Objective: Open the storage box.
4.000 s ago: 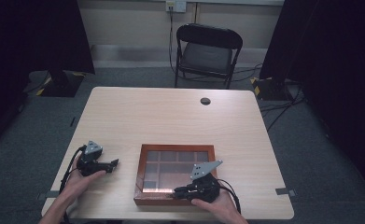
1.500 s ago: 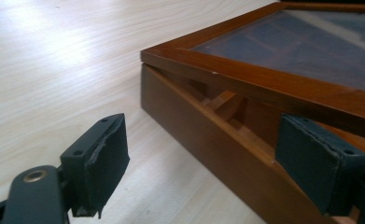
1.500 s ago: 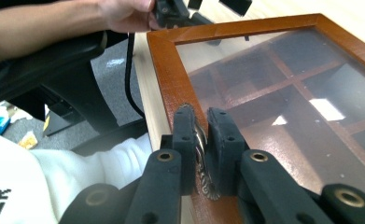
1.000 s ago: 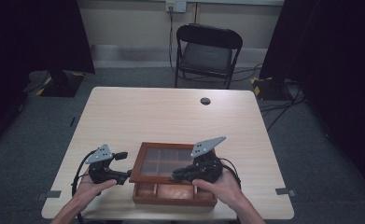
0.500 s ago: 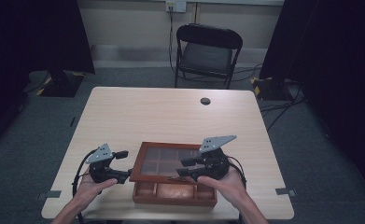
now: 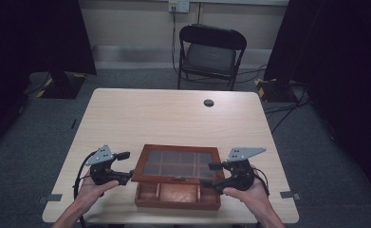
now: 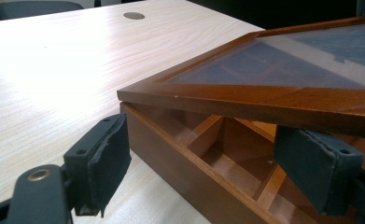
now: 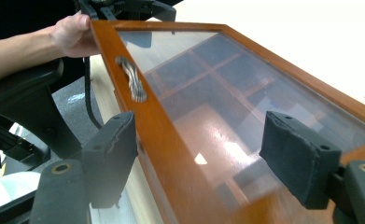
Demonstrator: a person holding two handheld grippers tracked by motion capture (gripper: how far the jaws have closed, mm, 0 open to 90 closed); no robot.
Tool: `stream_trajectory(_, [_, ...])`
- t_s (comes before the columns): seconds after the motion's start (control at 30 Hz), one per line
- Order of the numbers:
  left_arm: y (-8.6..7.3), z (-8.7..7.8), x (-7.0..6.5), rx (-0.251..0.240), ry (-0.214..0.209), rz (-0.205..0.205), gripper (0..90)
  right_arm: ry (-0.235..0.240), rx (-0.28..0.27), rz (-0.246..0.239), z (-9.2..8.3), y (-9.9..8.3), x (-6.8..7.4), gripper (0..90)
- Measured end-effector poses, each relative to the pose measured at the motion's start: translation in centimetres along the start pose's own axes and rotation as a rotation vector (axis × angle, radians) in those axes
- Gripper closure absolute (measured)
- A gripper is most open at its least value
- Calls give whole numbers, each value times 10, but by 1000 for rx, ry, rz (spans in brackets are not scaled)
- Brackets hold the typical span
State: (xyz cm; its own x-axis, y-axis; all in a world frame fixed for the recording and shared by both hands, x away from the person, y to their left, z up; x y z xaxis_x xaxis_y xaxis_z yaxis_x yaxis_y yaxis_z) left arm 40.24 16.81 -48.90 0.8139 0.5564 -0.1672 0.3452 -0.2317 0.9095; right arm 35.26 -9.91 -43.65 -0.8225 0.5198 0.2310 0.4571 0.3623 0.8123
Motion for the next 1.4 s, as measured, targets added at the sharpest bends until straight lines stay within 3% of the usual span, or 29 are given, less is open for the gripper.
stream_trajectory(0.1, [3, 0, 0, -8, -3, -16, 183, -13, -29, -5, -4, -4, -3, 219])
stream_trajectory(0.4, [7, 2, 1, 3, 3, 14, 192, -31, -63, -17, -8, -5, -9, 192])
stream_trajectory(0.6, [11, 1, 0, -3, -1, 13, 205, -74, -80, -19, -13, -6, -14, 145])
stream_trajectory(0.73, [14, 2, -1, -12, -9, 5, 204, -66, -107, -14, -14, -4, -17, 139])
stream_trajectory(1.1, [17, 2, -2, -20, -11, 1, 206, -77, -116, -31, -19, -6, -20, 141])
stream_trajectory(1.3, [22, 2, -1, -11, -14, 19, 205, -83, -124, -48, -19, -3, -22, 139])
stream_trajectory(1.4, [26, 3, -1, -19, -20, 22, 206, -112, -127, -53, -20, -2, -25, 140])
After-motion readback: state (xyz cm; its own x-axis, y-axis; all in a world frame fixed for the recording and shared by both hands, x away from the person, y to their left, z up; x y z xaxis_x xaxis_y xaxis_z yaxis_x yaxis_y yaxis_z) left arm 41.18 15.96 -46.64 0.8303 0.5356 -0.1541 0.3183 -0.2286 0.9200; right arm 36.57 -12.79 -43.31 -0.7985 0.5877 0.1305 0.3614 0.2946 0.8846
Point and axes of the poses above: each handheld gripper's, and its own axes: z roughly forward along the jaws, y roughly out of its top, x roughly to its left, the point moved 10 cm from there along z, roughly forward along the jaws, and after that the axes turned 4 degrees about -y, right-handed, at the moved point
